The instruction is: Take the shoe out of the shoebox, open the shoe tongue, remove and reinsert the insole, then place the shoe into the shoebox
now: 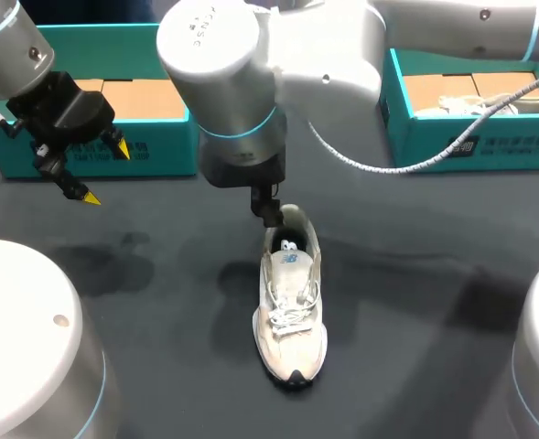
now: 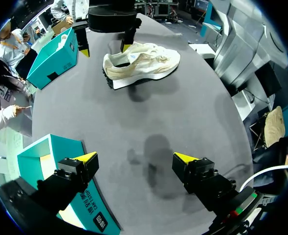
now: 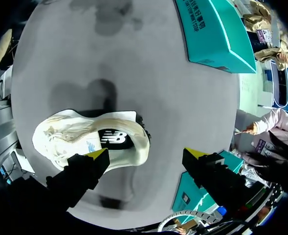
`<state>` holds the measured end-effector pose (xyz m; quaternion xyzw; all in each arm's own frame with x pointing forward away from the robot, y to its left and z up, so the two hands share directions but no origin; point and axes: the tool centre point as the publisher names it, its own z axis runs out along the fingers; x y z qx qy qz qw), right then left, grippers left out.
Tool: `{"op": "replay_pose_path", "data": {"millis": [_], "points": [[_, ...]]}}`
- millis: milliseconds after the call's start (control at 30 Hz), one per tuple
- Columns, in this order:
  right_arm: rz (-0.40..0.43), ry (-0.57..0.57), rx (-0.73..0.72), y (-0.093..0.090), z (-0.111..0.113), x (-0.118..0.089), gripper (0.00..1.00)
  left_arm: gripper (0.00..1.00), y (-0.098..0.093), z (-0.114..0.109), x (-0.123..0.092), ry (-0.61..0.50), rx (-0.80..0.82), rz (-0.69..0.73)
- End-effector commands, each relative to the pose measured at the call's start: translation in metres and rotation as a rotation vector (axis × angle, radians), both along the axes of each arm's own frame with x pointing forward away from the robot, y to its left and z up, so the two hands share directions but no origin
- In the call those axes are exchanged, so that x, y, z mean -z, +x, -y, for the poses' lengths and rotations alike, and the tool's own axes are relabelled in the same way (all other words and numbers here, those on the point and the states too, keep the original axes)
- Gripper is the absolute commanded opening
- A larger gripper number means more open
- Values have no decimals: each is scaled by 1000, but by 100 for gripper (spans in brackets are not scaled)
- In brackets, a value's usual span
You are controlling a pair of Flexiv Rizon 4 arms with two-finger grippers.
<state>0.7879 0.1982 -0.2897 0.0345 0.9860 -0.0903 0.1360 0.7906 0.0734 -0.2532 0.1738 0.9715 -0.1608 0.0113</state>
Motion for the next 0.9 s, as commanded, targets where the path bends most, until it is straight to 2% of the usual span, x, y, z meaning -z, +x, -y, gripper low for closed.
{"op": "replay_pose_path", "data": {"millis": [33,500,900], "points": [[-21,14,-9,5,8,13,100,100,-1,-1,0,2,0,1],[-60,58,-43,19,28,47,100,100,-1,-1,0,2,0,1],[-120,111,-30,31,25,74,99,100,-1,-1,0,2,0,1]]}}
